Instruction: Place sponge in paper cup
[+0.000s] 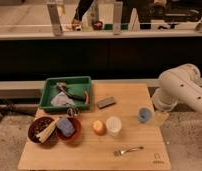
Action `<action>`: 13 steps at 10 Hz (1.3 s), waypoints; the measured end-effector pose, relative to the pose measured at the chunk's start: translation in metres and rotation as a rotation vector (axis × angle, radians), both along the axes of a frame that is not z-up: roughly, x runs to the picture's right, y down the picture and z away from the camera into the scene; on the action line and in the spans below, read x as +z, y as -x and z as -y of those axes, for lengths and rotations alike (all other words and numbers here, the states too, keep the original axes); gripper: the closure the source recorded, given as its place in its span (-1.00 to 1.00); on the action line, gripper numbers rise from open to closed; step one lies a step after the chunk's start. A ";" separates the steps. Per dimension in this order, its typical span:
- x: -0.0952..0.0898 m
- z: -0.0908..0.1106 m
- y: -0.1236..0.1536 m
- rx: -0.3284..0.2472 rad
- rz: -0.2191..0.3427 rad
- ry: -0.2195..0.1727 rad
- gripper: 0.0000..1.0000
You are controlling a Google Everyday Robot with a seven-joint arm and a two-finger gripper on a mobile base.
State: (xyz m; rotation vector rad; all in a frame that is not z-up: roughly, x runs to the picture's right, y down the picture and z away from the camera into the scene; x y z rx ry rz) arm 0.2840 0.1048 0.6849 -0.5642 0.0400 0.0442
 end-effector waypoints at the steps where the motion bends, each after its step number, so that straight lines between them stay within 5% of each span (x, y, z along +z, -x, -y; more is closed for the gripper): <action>1: 0.000 0.000 0.000 0.000 0.000 0.000 -0.60; 7: -0.001 0.000 0.001 -0.005 0.000 0.000 -0.60; 13: -0.006 -0.005 0.068 -0.113 0.062 0.003 -0.60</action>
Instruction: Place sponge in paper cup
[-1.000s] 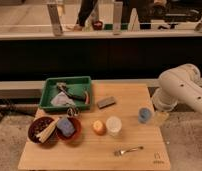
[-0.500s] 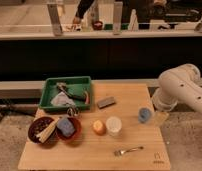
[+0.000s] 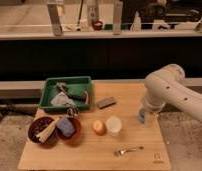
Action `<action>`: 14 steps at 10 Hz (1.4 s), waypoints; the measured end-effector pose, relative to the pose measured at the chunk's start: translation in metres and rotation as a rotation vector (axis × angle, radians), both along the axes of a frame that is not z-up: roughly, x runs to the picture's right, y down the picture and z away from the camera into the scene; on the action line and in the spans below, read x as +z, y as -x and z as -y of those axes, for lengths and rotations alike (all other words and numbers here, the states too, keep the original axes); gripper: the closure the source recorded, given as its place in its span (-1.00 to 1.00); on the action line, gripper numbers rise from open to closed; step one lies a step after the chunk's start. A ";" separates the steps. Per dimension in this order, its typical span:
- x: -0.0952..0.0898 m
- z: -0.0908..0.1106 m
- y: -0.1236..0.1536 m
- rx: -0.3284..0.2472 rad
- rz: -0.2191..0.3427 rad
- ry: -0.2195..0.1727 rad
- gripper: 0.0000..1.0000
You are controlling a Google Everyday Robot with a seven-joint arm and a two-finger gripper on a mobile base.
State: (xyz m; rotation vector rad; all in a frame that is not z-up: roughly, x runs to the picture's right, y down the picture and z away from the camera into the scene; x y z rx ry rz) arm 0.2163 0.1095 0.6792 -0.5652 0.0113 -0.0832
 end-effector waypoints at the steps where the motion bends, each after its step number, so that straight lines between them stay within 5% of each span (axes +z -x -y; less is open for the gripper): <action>1: -0.001 -0.002 0.000 -0.008 0.007 0.001 -0.60; 6: -0.001 -0.011 0.063 -0.057 0.051 -0.002 -0.60; 14: -0.004 -0.022 0.112 -0.103 0.096 -0.007 -0.60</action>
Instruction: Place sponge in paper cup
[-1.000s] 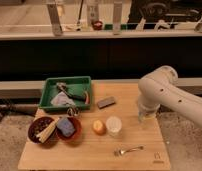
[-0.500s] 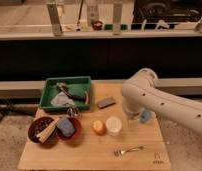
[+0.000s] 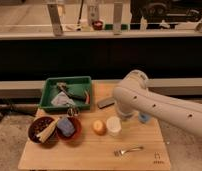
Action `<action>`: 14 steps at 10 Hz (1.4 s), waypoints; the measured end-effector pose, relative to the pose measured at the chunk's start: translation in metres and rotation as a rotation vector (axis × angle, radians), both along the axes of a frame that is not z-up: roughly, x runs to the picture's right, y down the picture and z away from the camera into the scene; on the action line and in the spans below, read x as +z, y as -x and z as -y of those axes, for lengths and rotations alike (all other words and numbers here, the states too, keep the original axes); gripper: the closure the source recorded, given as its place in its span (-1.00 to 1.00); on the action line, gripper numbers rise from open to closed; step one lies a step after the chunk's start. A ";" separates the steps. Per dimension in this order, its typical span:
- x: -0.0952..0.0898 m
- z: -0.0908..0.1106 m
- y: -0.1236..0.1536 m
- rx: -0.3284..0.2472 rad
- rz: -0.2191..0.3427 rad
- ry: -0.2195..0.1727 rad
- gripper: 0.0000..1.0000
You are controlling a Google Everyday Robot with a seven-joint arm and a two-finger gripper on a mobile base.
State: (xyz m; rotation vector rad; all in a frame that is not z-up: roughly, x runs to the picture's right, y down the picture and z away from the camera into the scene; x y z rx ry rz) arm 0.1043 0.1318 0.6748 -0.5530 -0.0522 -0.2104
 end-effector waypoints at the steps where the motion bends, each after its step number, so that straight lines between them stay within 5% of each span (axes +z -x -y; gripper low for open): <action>1: 0.000 -0.001 0.005 -0.003 0.005 -0.002 -0.60; 10: -0.001 -0.017 0.053 -0.058 0.038 -0.006 -0.60; 14: 0.003 -0.022 0.103 -0.117 0.076 0.005 -0.60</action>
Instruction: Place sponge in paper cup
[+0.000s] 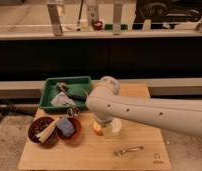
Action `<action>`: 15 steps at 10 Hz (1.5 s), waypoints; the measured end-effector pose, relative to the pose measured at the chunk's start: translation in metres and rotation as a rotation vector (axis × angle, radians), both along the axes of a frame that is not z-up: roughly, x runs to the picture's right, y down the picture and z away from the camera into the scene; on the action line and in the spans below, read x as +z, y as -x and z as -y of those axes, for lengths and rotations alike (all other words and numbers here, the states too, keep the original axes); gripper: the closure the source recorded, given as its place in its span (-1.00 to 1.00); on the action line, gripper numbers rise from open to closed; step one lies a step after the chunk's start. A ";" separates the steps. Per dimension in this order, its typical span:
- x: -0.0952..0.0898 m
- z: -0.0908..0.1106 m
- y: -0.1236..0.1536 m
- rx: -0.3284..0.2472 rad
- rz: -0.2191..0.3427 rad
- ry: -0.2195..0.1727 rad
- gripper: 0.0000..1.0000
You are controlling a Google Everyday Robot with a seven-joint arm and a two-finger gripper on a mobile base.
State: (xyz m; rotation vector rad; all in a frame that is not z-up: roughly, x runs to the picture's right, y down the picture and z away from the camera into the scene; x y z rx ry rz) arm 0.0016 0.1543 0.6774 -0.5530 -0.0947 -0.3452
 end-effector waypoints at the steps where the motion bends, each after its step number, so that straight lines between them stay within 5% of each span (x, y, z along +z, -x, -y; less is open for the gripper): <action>1: 0.001 -0.003 0.006 -0.011 0.007 0.003 -0.60; 15: 0.005 -0.003 0.083 -0.024 0.128 -0.002 -0.60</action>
